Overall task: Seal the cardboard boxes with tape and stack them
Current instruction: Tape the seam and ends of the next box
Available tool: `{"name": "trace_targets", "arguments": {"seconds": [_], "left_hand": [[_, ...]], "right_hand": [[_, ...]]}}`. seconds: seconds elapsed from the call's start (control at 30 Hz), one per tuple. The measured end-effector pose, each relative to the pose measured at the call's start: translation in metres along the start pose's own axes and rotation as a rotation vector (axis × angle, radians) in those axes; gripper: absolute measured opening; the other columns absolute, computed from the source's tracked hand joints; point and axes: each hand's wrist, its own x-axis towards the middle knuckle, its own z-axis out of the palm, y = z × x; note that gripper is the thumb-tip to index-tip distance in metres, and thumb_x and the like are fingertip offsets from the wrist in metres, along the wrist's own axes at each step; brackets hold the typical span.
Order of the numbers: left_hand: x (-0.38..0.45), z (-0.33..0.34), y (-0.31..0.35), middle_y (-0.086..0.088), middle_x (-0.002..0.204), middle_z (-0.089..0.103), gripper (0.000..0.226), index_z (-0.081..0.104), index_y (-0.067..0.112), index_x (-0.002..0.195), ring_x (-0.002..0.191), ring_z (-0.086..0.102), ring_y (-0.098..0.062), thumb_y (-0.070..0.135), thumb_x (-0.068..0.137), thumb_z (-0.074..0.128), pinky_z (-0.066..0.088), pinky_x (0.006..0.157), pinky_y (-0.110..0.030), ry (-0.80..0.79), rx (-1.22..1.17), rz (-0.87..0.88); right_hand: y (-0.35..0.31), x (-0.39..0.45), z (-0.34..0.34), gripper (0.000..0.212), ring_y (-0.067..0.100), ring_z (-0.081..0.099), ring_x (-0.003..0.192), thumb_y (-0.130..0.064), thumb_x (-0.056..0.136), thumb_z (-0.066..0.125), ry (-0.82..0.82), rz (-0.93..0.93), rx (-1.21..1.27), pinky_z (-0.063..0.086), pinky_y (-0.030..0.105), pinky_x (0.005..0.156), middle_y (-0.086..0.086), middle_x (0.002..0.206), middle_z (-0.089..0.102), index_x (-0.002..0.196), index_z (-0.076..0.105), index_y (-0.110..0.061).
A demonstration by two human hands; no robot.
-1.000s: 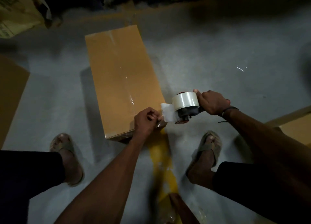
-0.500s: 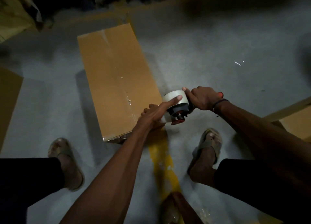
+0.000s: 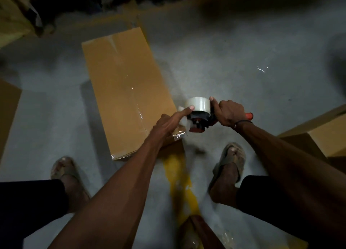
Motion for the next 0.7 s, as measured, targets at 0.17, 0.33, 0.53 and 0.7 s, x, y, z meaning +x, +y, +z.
{"name": "trace_targets", "arguments": {"seconds": [0.17, 0.33, 0.53, 0.7], "left_hand": [[-0.014, -0.015, -0.008, -0.01, 0.14, 0.059, 0.091, 0.052, 0.016, 0.133, 0.125, 0.056, -0.04, 0.086, 0.074, 0.049, 0.034, 0.11, -0.063, 0.148, 0.408, 0.143], [-0.028, -0.004, -0.021, -0.003, 0.112, 0.068, 0.037, 0.046, 0.025, 0.11, 0.107, 0.064, -0.033, 0.047, 0.09, 0.068, 0.033, 0.096, -0.05, 0.335, 0.651, 0.321], [-0.023, -0.005, -0.042, 0.014, 0.08, 0.058, 0.037, 0.047, 0.028, 0.097, 0.093, 0.062, -0.025, 0.054, 0.087, 0.071, 0.027, 0.083, -0.04, 0.457, 0.475, 0.403], [-0.014, -0.002, -0.052, 0.015, 0.074, 0.057, 0.034, 0.049, 0.03, 0.094, 0.078, 0.053, -0.016, 0.054, 0.086, 0.072, 0.027, 0.08, -0.04, 0.501, 0.409, 0.458]], "right_hand": [[0.012, -0.012, 0.033, 0.065, 0.032, 0.055, 0.07, -0.057, 0.106, 0.012, 0.039, 0.228, 0.068, 0.037, 0.035, 0.065, 0.014, 0.079, 0.062, 0.083, 0.055, -0.014], [-0.005, -0.015, 0.087, 0.057, 0.047, 0.063, 0.101, -0.042, 0.108, 0.03, -0.113, 0.311, 0.296, 0.047, 0.043, 0.077, 0.029, 0.11, 0.065, 0.109, 0.064, 0.004], [-0.014, -0.012, 0.143, 0.045, 0.048, 0.053, 0.119, -0.03, 0.1, 0.051, -0.251, 0.475, 0.249, 0.047, 0.05, 0.095, 0.03, 0.126, 0.055, 0.125, 0.057, 0.007], [-0.011, -0.014, 0.16, 0.056, 0.05, 0.048, 0.12, -0.034, 0.096, 0.037, -0.265, 0.426, 0.27, 0.043, 0.048, 0.097, 0.031, 0.128, 0.049, 0.133, 0.054, 0.005]]}}
